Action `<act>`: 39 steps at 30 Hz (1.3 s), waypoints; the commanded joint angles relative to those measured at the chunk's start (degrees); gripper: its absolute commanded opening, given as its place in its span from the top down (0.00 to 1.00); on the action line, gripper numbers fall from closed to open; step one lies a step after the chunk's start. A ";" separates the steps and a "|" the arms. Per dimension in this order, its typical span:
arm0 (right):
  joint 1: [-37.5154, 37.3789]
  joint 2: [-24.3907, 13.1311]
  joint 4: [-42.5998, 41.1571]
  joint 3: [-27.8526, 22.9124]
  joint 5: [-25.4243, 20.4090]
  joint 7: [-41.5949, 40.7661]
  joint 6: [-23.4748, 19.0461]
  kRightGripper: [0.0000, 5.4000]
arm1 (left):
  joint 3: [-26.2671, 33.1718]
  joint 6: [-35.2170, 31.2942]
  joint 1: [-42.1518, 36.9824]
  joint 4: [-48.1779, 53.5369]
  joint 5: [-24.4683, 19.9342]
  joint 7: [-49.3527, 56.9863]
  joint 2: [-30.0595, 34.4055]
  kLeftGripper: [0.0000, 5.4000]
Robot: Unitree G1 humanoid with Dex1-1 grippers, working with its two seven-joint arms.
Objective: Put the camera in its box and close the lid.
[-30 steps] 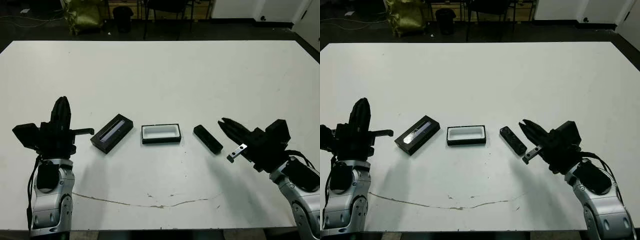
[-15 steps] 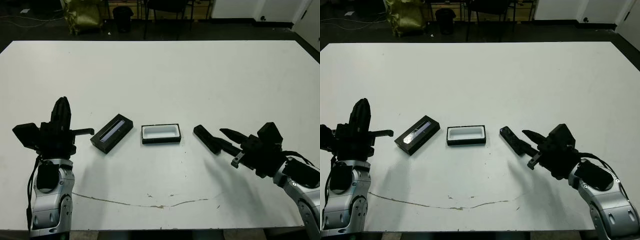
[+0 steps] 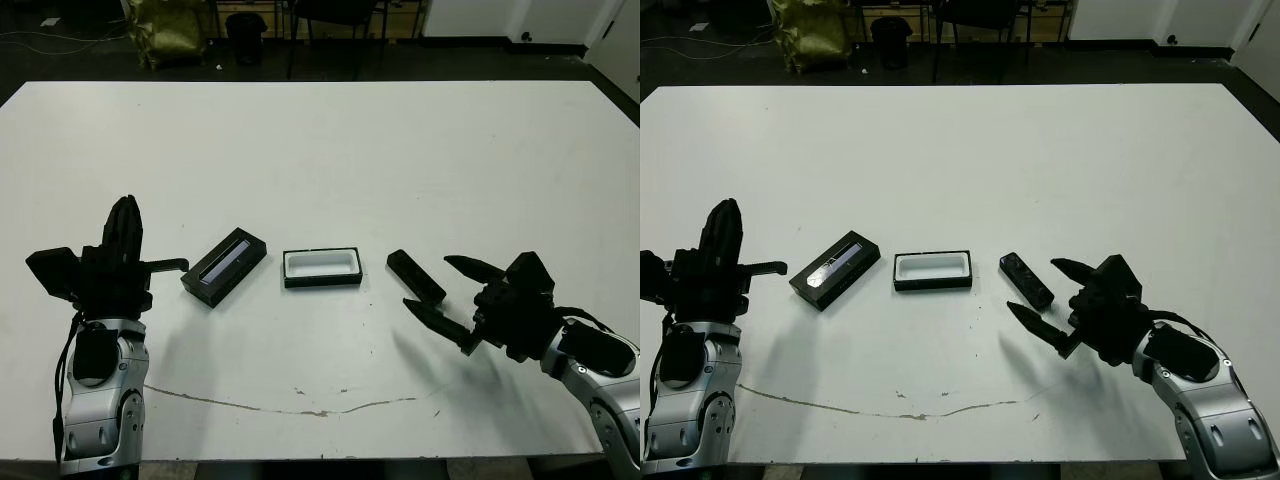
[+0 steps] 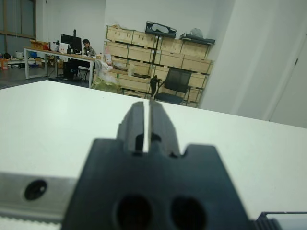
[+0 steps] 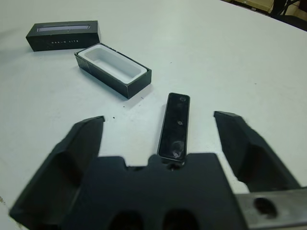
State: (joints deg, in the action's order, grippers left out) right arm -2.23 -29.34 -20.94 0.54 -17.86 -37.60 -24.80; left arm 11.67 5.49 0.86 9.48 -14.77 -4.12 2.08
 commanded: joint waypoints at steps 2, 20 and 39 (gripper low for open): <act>-0.51 0.12 1.47 0.72 1.04 0.36 1.04 0.00 | 0.11 -0.64 0.96 -0.65 0.05 -0.14 0.22 1.00; -0.46 0.93 2.10 1.14 0.00 1.64 -1.84 0.00 | -0.06 -2.05 1.05 0.00 0.27 0.11 0.48 1.00; -0.20 2.12 5.19 2.09 1.95 4.08 -2.51 0.00 | -0.04 -3.04 1.12 0.51 0.12 0.14 0.29 1.00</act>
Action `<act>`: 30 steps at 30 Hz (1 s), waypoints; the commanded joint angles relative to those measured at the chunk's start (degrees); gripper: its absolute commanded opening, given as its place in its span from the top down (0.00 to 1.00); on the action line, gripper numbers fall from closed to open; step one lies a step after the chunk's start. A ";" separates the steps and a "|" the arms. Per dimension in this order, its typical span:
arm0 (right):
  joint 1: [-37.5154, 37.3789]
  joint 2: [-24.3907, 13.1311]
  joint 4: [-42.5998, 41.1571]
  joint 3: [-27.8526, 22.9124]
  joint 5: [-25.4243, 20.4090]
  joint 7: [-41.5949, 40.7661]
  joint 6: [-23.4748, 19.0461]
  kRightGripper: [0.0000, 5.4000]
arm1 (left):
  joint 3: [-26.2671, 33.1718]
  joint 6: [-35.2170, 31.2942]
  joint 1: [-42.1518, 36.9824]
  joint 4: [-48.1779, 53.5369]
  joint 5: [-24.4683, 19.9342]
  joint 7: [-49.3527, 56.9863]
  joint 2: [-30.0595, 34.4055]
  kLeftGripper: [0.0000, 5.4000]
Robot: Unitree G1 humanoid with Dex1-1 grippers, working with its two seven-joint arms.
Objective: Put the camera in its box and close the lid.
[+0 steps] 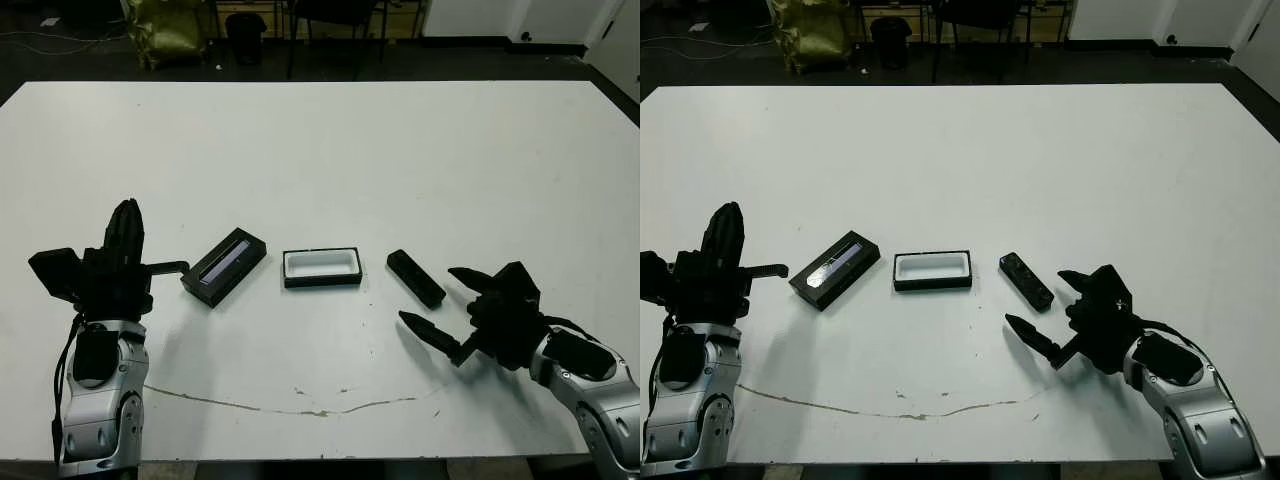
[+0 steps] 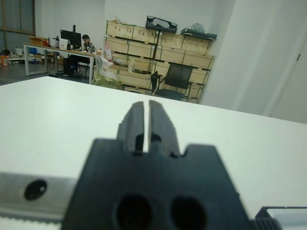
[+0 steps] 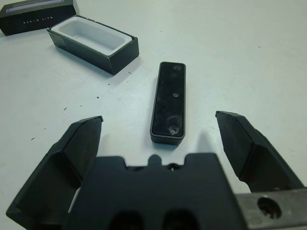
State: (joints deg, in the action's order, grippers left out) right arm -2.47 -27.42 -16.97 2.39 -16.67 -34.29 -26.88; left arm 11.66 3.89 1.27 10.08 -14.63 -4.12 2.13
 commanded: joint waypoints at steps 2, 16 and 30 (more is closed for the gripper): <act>0.06 0.34 1.71 0.40 1.07 0.85 -0.03 0.00 | -0.03 -1.36 0.71 -0.03 0.29 0.40 0.21 1.00; -0.08 0.86 1.65 1.88 2.26 2.47 -2.68 0.00 | 0.06 -0.74 0.69 -0.41 0.34 -0.20 0.32 1.00; -0.51 2.01 3.02 2.16 2.22 3.15 -3.37 0.00 | 0.04 -1.38 0.77 -0.14 0.97 0.55 0.24 1.00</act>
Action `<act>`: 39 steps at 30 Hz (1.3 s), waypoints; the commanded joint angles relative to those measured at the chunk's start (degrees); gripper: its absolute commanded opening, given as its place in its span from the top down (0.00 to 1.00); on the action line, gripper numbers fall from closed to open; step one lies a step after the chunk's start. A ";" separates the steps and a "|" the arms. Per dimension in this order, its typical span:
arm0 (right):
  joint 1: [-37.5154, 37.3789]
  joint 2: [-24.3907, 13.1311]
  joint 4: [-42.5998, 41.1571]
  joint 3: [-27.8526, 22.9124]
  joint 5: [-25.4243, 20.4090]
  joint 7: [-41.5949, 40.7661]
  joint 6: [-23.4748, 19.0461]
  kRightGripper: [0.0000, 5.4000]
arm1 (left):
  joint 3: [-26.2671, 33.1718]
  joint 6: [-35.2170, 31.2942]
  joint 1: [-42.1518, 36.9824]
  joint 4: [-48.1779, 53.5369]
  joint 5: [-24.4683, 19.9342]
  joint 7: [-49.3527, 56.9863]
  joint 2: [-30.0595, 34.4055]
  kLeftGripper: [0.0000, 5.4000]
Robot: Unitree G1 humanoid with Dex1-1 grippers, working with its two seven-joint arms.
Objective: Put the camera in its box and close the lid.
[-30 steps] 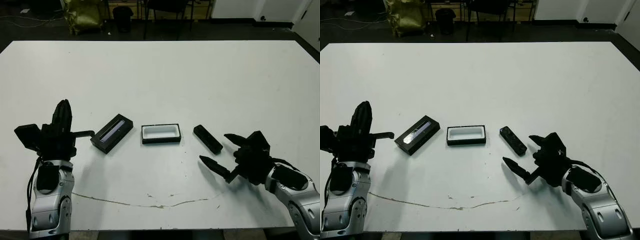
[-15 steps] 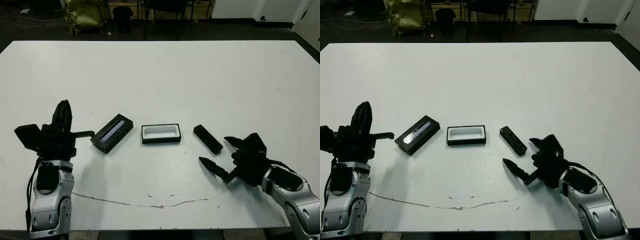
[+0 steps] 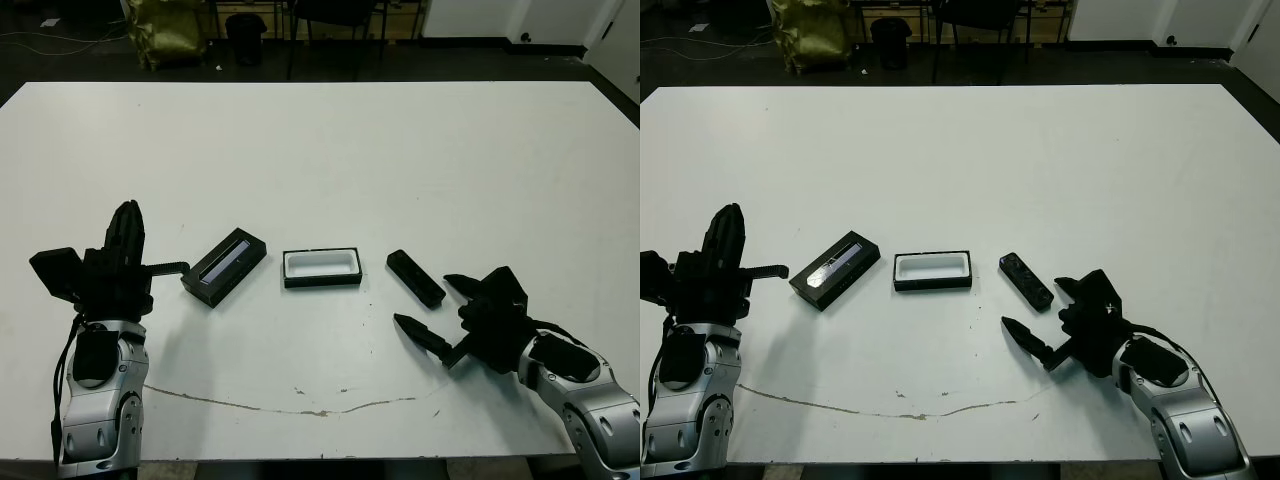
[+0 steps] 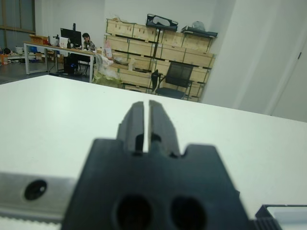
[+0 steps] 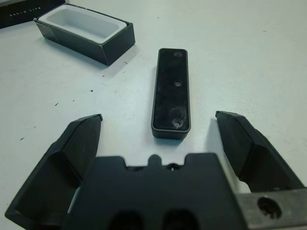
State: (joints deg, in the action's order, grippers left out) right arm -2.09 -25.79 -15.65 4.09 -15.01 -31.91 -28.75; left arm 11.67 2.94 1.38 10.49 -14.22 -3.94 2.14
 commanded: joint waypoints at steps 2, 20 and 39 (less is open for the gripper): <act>-1.34 0.61 0.96 0.37 0.77 1.67 -2.06 0.00 | -0.02 -0.74 0.74 -0.30 0.82 0.45 0.30 1.00; -4.59 5.80 -5.35 -0.72 2.99 15.22 -8.42 0.53 | -0.11 -1.63 0.85 0.43 0.12 0.48 -0.11 1.00; -3.77 3.77 -1.58 -0.56 2.30 9.39 -4.37 0.98 | 0.07 -1.26 0.83 0.19 0.29 0.72 -0.31 1.00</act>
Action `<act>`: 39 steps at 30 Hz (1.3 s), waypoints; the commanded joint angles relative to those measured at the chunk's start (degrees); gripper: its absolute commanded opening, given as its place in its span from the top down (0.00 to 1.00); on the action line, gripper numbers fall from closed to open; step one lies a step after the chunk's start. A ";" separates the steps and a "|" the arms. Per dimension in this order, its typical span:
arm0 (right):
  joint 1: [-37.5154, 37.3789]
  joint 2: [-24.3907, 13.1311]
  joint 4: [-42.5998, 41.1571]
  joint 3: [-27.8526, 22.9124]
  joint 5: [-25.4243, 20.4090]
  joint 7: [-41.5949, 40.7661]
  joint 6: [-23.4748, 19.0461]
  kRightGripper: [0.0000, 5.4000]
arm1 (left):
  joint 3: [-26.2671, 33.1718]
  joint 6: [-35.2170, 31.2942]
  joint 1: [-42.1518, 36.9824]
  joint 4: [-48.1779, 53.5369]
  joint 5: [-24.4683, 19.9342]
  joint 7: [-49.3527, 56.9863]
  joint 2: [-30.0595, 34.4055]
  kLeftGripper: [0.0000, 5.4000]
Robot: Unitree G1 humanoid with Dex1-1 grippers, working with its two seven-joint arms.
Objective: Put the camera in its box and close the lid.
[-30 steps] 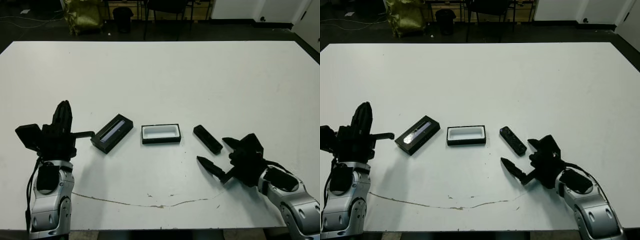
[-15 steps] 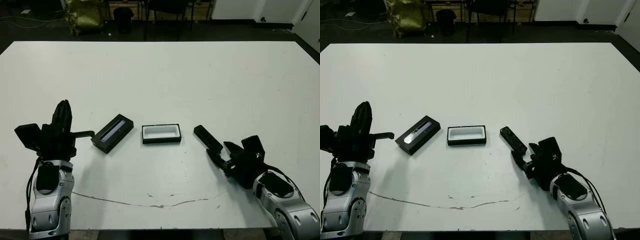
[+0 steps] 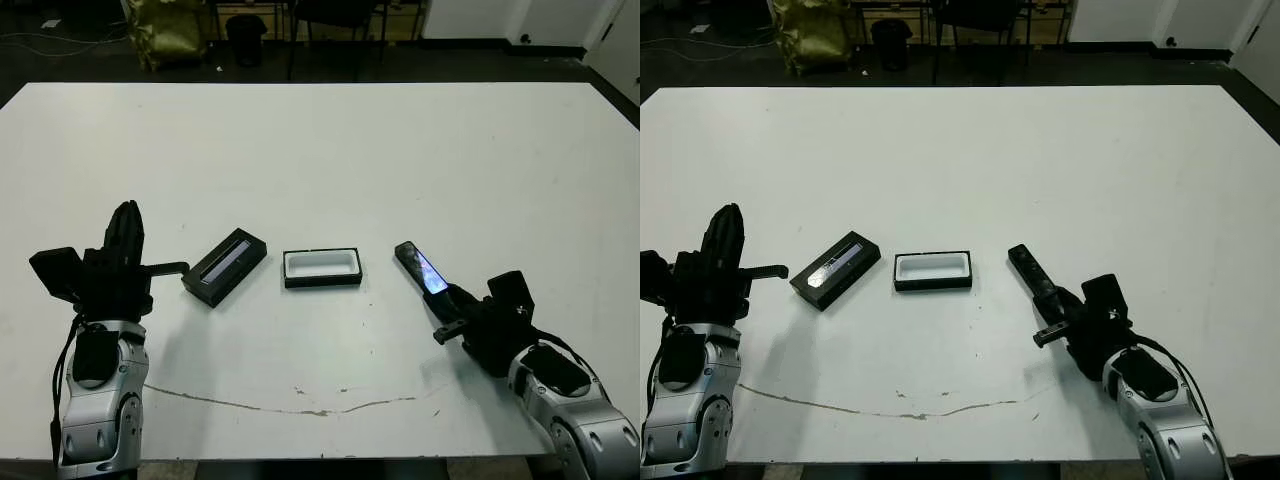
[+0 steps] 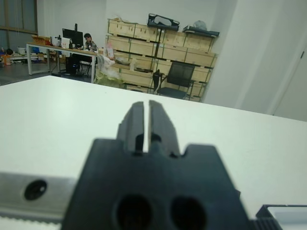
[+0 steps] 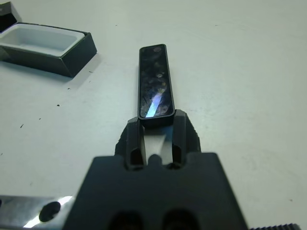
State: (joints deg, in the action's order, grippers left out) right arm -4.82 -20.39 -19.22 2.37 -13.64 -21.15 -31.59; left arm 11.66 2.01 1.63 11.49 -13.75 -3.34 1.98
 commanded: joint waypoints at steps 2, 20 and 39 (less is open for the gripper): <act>-0.81 -2.26 1.96 1.55 1.37 -1.67 -1.40 0.98 | 0.09 -0.10 0.60 -0.94 -0.19 0.02 -0.15 1.00; 13.66 -7.11 7.92 -5.00 -0.12 -8.06 2.95 0.98 | -0.19 -1.12 0.78 -0.38 -0.15 0.27 -0.09 1.00; 38.21 -14.53 26.96 1.67 -3.10 -31.14 -0.89 0.98 | -0.39 -2.51 0.57 0.17 -0.08 0.72 -0.19 1.00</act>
State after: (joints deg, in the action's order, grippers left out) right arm 32.01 -33.71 6.06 2.38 -17.83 -50.45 -33.15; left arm 11.37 0.33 1.99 12.06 -13.74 -2.88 1.89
